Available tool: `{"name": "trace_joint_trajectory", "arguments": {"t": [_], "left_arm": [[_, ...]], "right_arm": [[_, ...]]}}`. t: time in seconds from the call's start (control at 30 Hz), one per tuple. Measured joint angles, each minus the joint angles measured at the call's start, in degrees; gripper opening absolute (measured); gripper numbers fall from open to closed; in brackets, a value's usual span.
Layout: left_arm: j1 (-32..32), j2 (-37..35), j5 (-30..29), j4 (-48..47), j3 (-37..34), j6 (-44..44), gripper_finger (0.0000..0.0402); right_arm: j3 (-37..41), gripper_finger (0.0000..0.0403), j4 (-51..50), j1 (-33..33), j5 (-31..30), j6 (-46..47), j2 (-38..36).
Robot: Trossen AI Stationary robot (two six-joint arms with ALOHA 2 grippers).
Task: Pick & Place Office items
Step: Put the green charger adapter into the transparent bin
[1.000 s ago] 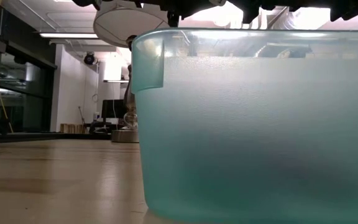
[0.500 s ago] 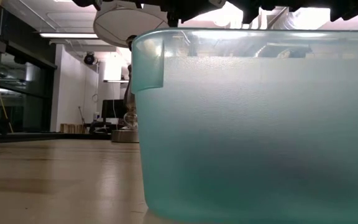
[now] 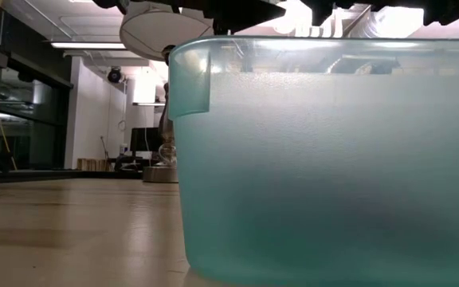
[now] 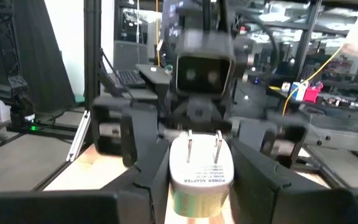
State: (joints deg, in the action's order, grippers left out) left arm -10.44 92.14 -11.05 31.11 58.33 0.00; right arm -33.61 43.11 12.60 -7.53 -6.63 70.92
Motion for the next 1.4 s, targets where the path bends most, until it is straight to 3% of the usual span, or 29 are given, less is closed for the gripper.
{"name": "trace_joint_trajectory", "arguments": {"t": [0.3,0.57,0.7,0.93,1.23,1.4], "left_arm": [[0.00,0.00,-0.02,-1.20,0.00,-1.57,0.0250],[0.02,0.00,-0.02,-1.16,0.00,-1.90,0.0250],[0.02,0.00,-0.04,-1.13,0.00,-1.94,0.0250],[0.02,0.00,-0.04,-1.13,0.00,-1.94,0.0250],[0.02,0.00,-0.07,-1.16,0.00,-1.73,0.0250],[0.02,0.00,-0.17,-1.16,0.00,-1.35,0.0250]], "right_arm": [[-0.04,0.0133,1.98,0.00,-2.01,-1.46,-2.08],[-0.09,0.0133,0.87,-1.43,-26.62,-8.87,-2.28],[-0.09,0.0133,-1.48,-5.47,-34.42,-10.17,-2.30],[-0.07,0.0133,-8.21,-17.60,-30.98,-4.34,-2.30],[-0.06,0.0133,-24.53,-36.90,-15.01,14.01,-2.28],[-0.02,0.0133,-33.73,-44.56,-8.14,20.07,-2.28]]}}
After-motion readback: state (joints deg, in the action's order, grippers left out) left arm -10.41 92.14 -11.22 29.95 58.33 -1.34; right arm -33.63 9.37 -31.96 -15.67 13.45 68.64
